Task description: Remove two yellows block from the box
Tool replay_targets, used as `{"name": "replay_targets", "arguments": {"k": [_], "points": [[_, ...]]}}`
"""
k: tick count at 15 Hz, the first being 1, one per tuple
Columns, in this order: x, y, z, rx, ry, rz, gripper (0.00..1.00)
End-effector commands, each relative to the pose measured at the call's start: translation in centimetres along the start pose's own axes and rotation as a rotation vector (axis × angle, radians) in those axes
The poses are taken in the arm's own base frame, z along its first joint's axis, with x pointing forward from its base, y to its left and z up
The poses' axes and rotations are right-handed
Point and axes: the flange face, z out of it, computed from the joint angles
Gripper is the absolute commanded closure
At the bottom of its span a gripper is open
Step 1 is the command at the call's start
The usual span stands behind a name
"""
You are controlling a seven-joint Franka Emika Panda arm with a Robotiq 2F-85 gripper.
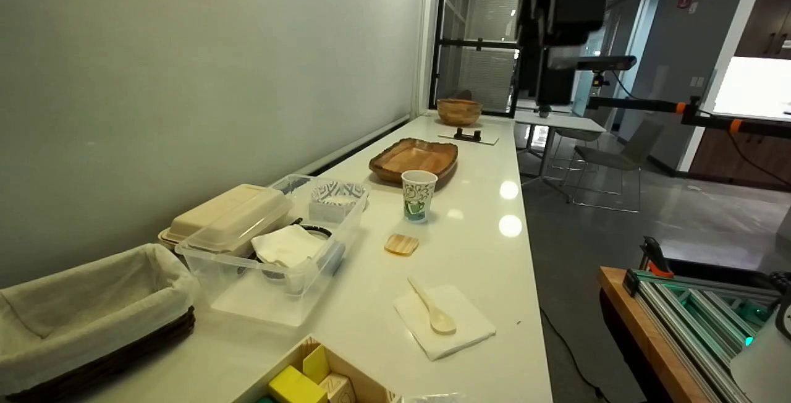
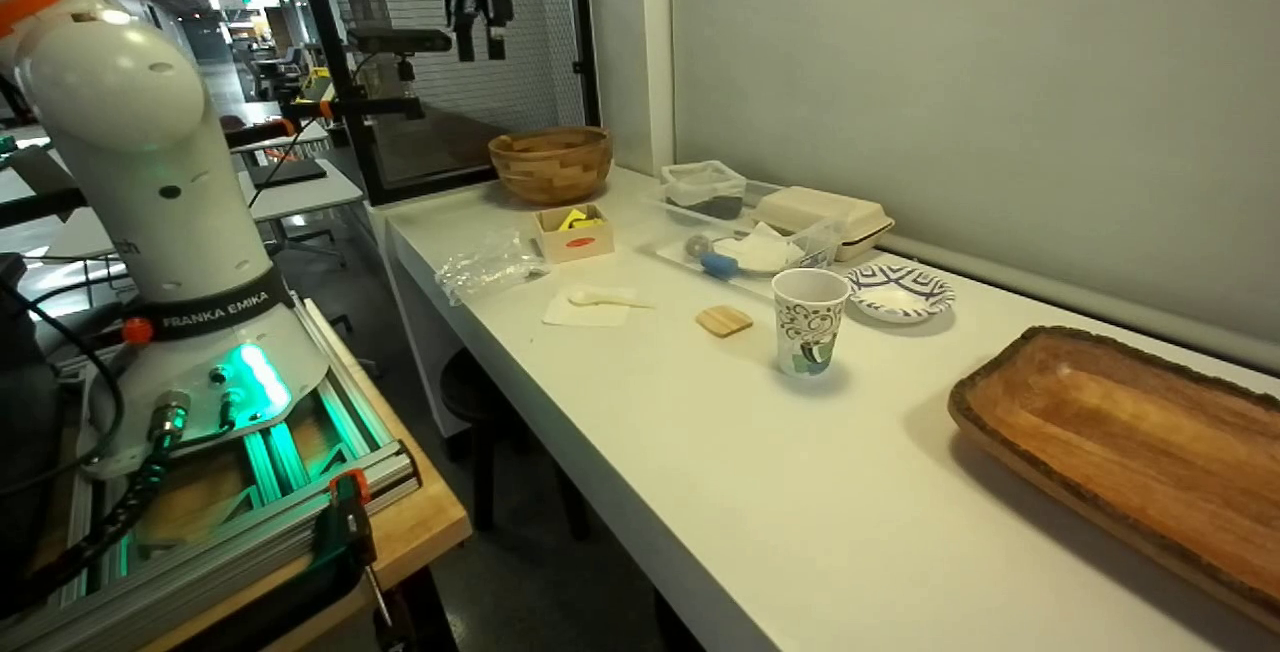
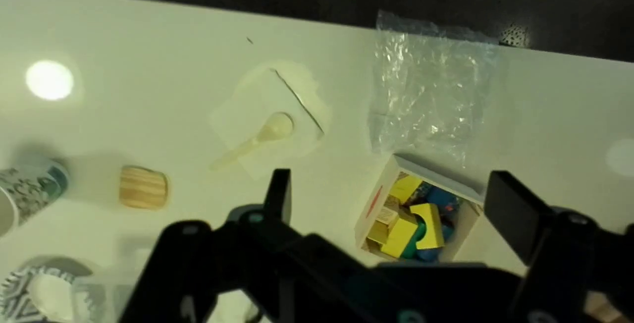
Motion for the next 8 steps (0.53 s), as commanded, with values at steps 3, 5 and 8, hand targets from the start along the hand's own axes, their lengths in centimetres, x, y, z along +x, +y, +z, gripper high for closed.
{"name": "replay_targets", "arguments": {"k": [3,5,8], "points": [[3.1,-5.7,5.5,0.01,0.236,-0.21,0.0],[4.5,-6.2,7.8,0.03,0.316,-0.251,0.0],[6.2,-5.5,13.6,0.024,0.261,-0.256,0.0]]}}
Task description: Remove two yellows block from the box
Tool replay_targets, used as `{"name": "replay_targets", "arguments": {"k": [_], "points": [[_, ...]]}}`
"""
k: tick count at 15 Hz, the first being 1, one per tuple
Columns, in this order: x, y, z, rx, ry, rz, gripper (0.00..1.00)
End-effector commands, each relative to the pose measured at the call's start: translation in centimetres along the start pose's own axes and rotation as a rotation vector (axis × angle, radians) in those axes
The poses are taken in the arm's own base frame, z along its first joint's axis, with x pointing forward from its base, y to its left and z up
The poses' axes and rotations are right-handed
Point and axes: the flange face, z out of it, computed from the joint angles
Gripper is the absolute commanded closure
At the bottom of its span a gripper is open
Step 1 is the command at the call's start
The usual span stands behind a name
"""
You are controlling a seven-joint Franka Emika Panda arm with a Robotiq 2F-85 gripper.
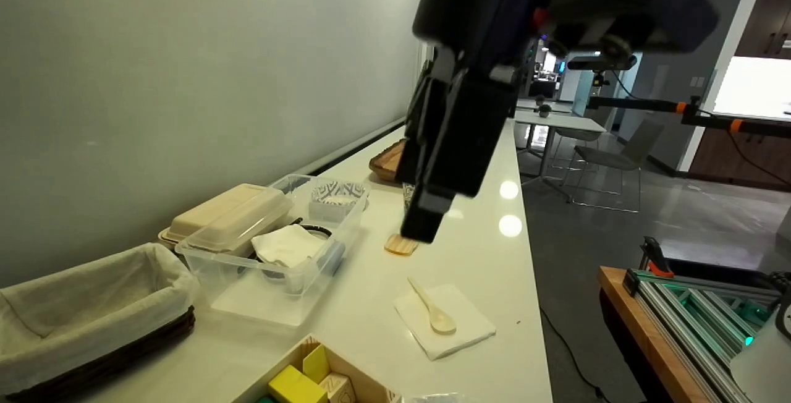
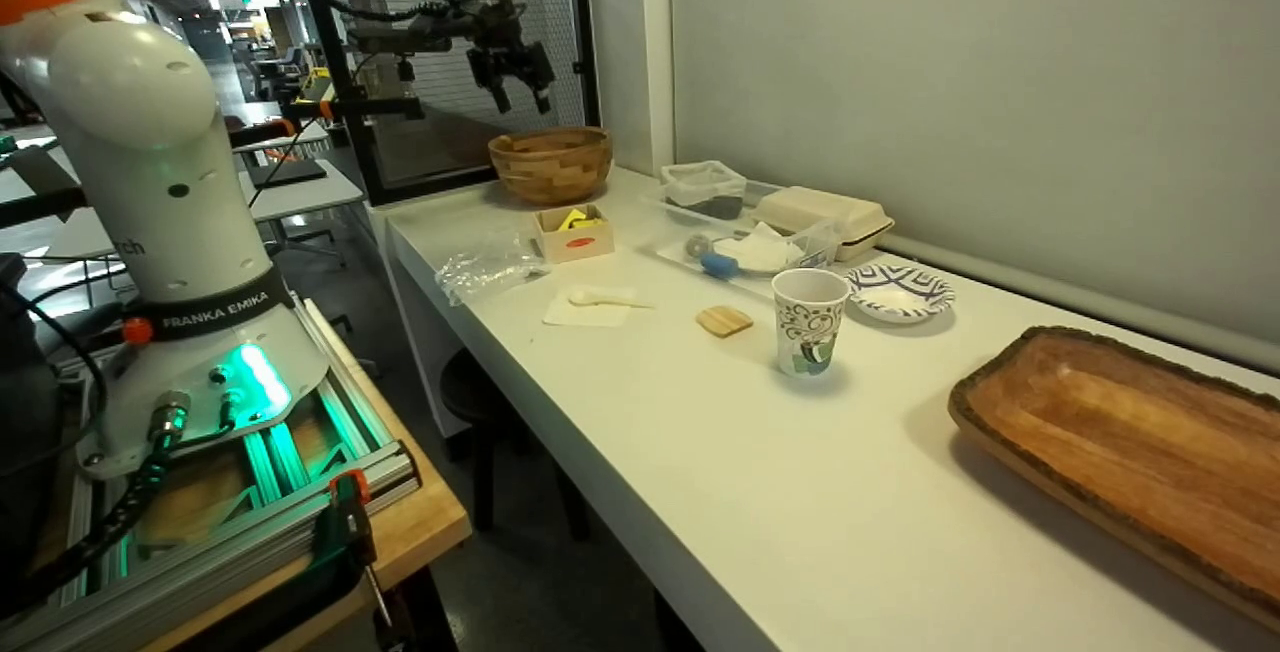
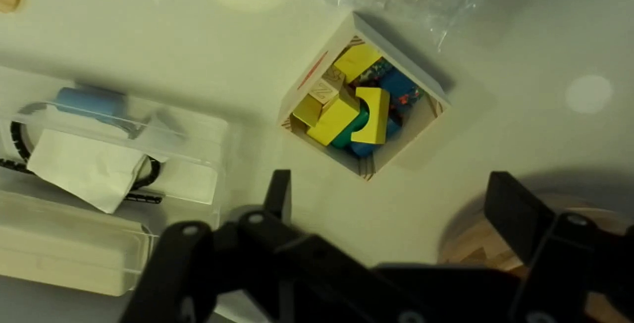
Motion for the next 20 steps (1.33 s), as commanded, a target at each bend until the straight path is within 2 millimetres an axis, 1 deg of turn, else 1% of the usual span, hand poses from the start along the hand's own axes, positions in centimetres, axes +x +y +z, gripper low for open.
{"name": "replay_targets", "arguments": {"k": [1,2,3,4,5,9,11,12,14,16,17,19,20], "points": [[-0.4,0.3,1.8,0.003,-0.022,-0.003,0.0],[-0.8,0.6,3.6,0.004,-0.061,-0.001,0.0],[-1.0,0.8,4.8,0.007,-0.083,0.003,0.0],[-1.0,0.9,5.5,0.01,-0.092,0.005,0.0],[-0.9,0.9,5.7,0.011,-0.096,0.005,0.0],[-0.6,0.9,5.4,0.011,-0.087,0.005,0.0],[0.1,0.9,6.8,0.055,-0.086,0.002,0.0],[0.3,0.7,7.8,0.092,-0.097,-0.01,0.0],[0.8,0.7,9.5,0.143,-0.114,-0.088,0.0],[1.5,0.9,11.4,0.203,-0.129,-0.155,0.0],[2.0,1.6,12.2,0.218,-0.128,-0.19,0.0],[3.1,1.7,13.9,0.286,-0.119,-0.249,0.0],[3.4,2.1,14.8,0.308,-0.115,-0.274,0.0]]}}
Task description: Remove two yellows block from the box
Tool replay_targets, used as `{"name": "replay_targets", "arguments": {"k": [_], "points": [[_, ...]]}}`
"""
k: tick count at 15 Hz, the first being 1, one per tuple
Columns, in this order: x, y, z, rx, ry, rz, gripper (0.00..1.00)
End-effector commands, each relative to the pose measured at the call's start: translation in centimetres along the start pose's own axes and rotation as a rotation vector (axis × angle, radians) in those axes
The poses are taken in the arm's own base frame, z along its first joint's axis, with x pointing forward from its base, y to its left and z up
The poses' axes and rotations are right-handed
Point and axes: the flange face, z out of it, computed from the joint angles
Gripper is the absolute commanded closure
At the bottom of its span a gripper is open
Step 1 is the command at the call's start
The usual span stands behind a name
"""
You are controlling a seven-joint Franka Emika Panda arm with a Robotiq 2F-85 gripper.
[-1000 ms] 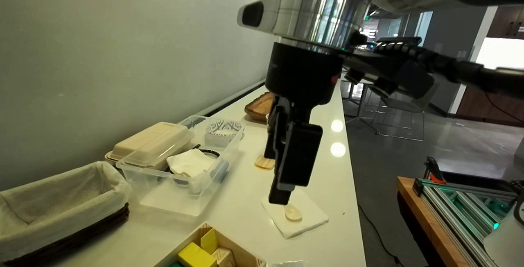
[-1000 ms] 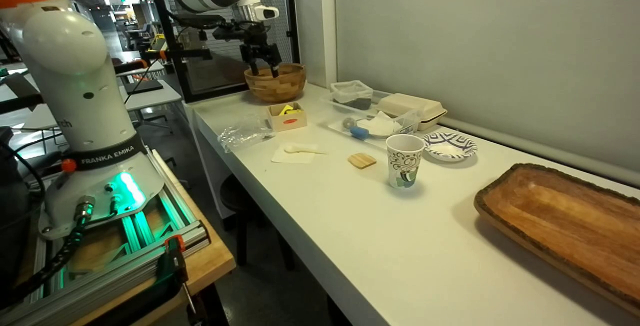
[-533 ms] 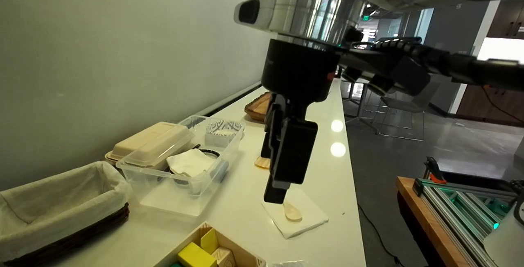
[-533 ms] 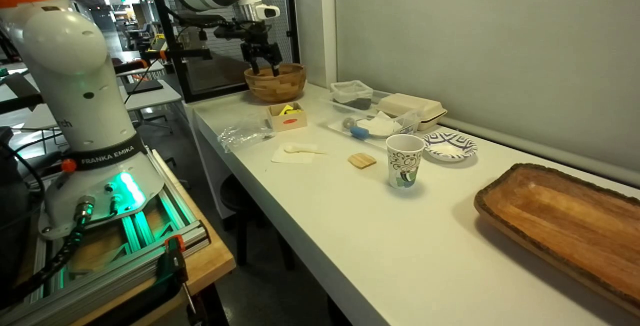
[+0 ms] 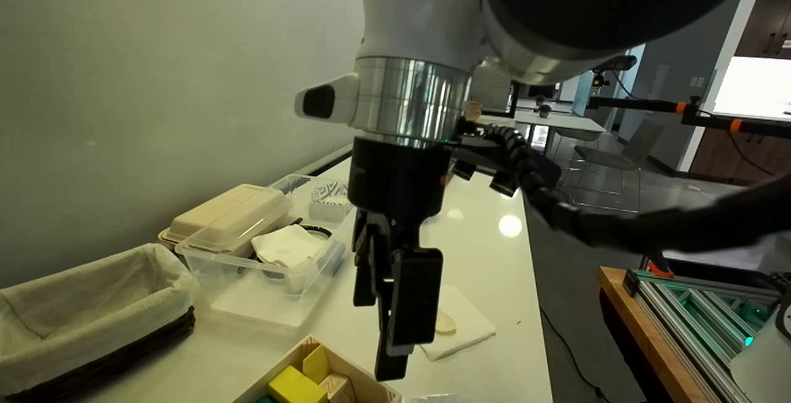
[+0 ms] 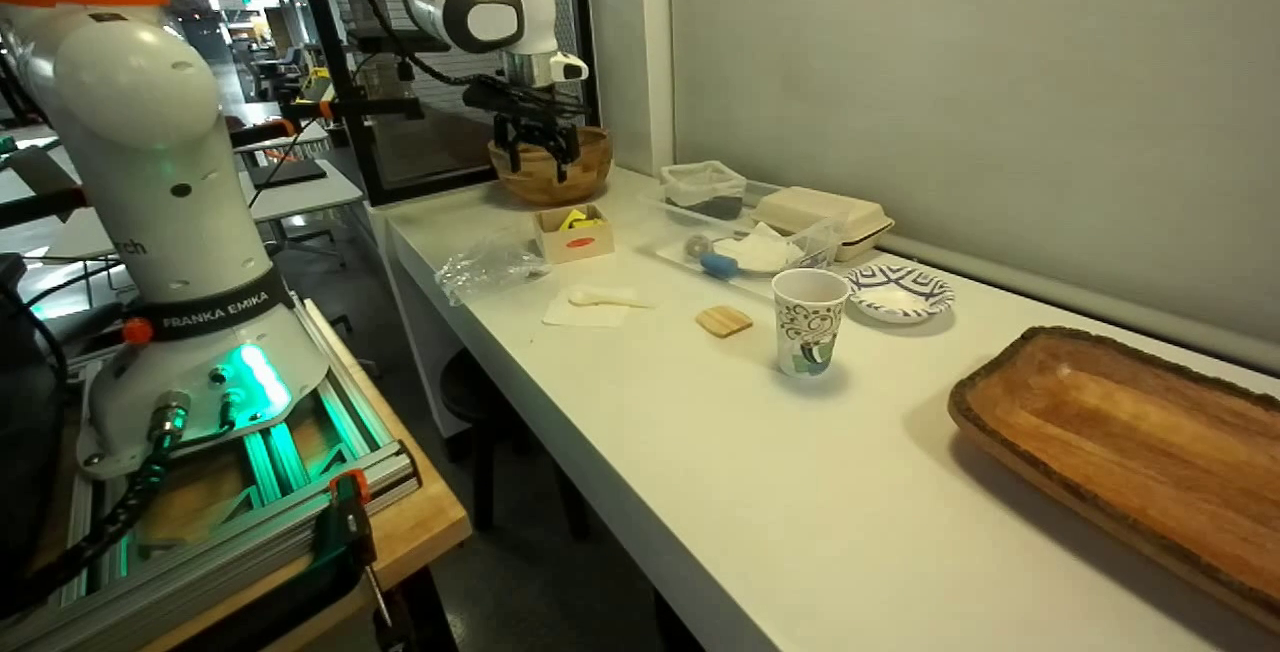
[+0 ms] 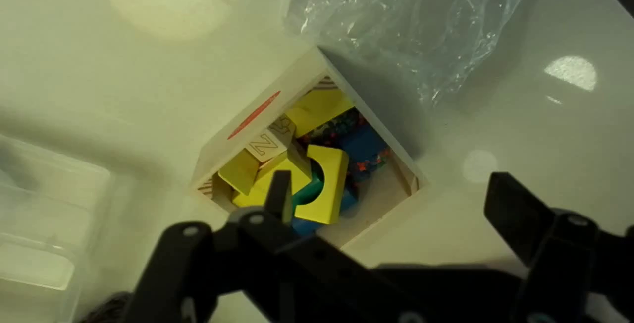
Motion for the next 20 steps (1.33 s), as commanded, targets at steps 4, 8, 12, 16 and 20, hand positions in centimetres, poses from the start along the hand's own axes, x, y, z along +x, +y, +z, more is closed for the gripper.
{"name": "replay_targets", "arguments": {"k": [4,8,12,16,20], "points": [[3.2,2.6,5.2,0.146,0.014,-0.16,0.0],[4.2,3.1,6.8,0.155,0.035,-0.214,0.0],[4.8,3.9,7.5,0.163,0.048,-0.238,0.0],[5.0,4.7,8.2,0.169,0.055,-0.243,0.08],[5.4,4.9,8.7,0.163,0.091,-0.256,0.25]]}}
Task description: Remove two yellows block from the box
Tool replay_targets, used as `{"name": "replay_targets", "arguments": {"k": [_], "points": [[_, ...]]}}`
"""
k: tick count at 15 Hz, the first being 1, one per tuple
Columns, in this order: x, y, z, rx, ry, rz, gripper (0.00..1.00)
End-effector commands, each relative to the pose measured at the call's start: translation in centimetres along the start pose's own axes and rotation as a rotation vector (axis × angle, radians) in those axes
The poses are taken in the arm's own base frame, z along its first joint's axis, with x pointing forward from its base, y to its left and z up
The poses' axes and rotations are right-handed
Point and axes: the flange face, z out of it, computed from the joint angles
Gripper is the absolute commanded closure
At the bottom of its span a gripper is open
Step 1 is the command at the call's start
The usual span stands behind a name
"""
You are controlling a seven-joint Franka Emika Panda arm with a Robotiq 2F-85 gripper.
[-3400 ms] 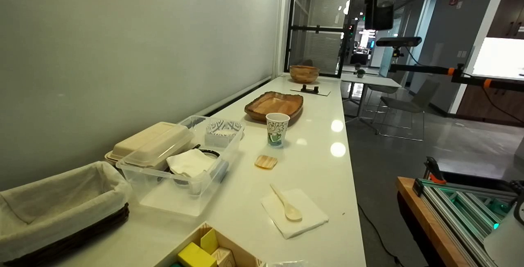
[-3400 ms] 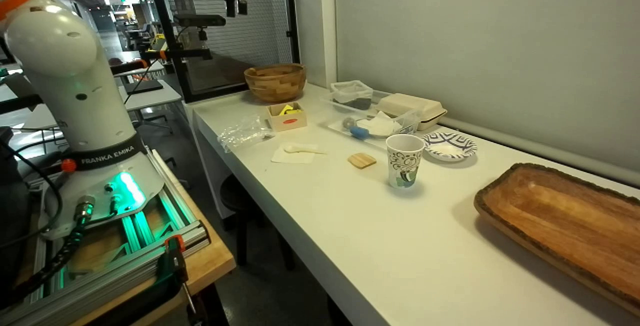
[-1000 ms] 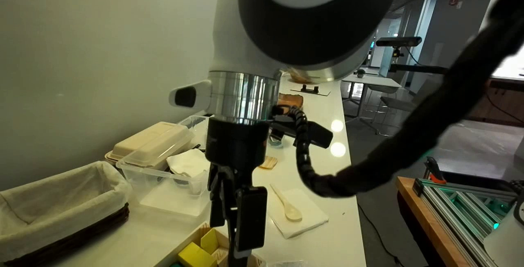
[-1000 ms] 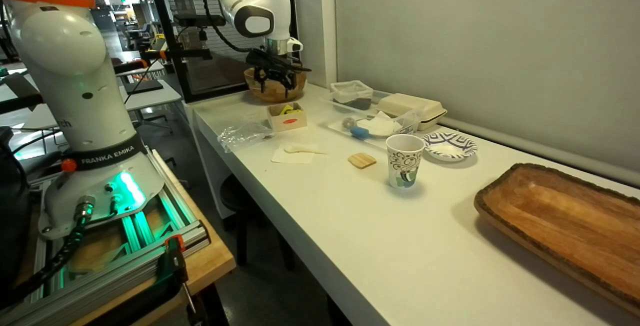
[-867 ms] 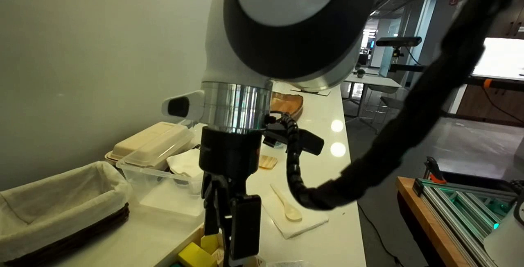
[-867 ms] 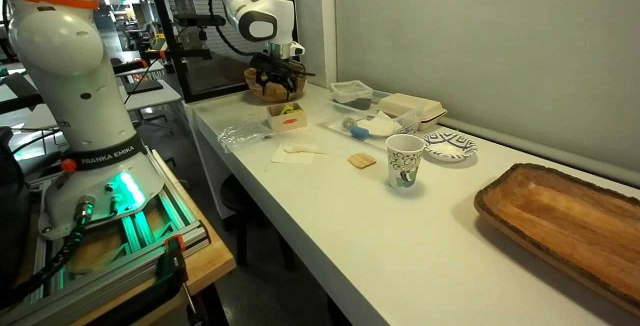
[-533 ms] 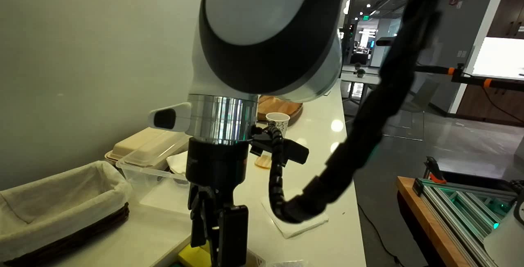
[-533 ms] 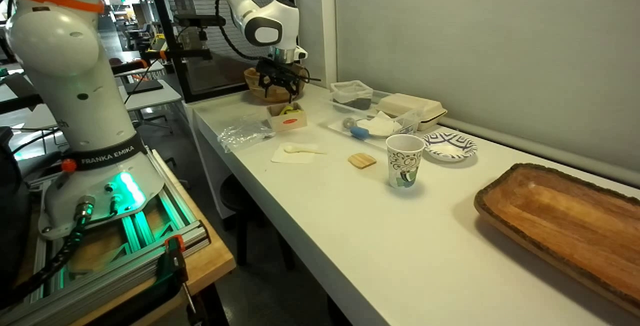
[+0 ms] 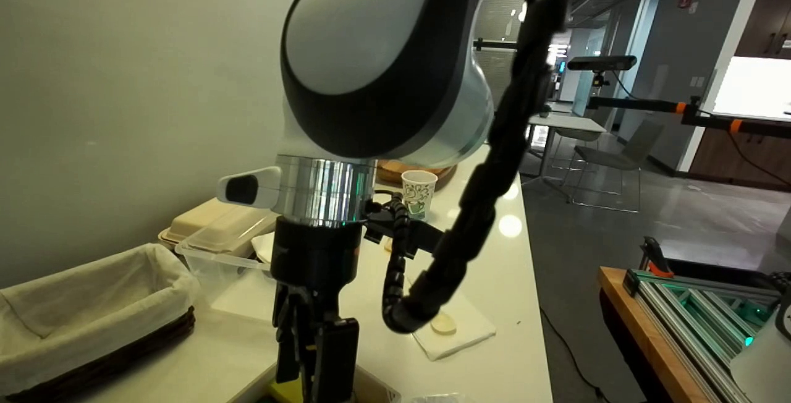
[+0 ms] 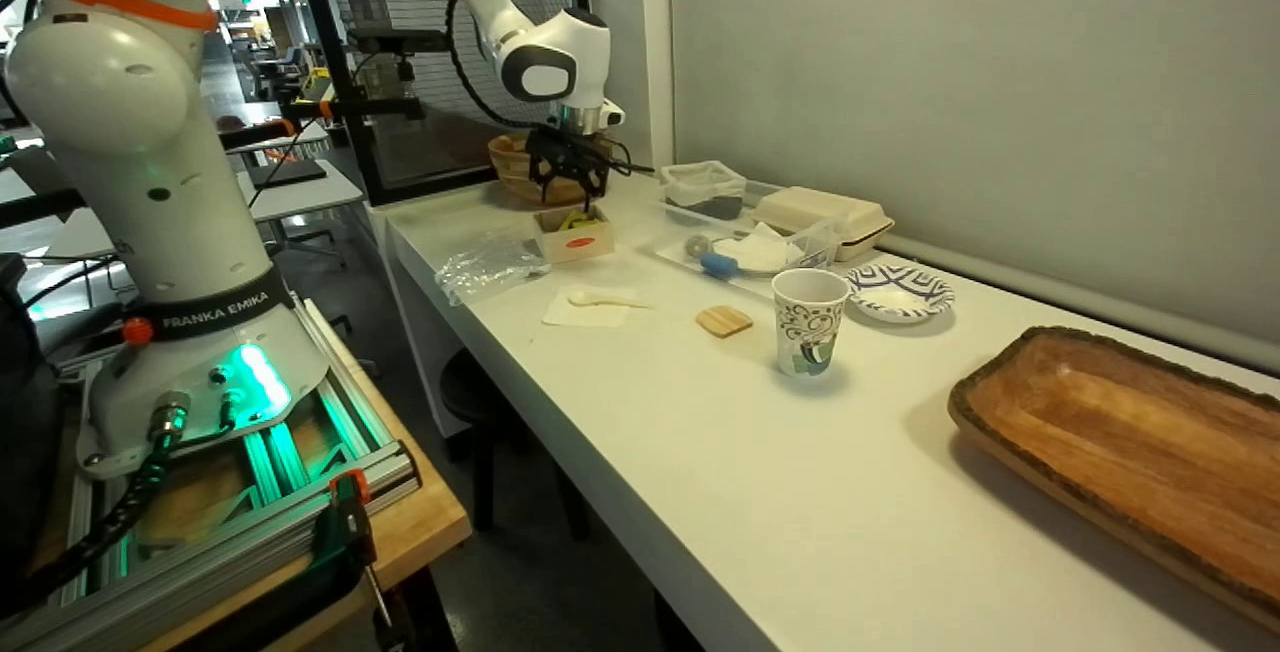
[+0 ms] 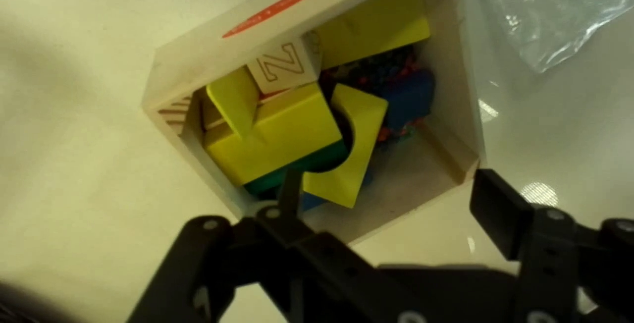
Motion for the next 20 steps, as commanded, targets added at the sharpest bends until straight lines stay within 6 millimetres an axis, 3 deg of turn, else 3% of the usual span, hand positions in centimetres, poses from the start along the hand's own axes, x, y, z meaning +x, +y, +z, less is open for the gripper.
{"name": "replay_targets", "arguments": {"k": [1,4,7,11,16,20], "points": [[0.7,0.3,0.7,-0.004,0.053,-0.017,0.27],[1.2,0.3,1.0,-0.009,0.077,-0.019,0.32],[1.2,0.3,1.3,-0.025,0.079,-0.018,0.24],[0.8,0.5,1.5,-0.026,0.065,-0.009,0.2],[0.4,1.2,1.8,-0.02,0.072,-0.004,0.32],[0.2,1.6,2.2,-0.019,0.094,-0.011,0.23]]}}
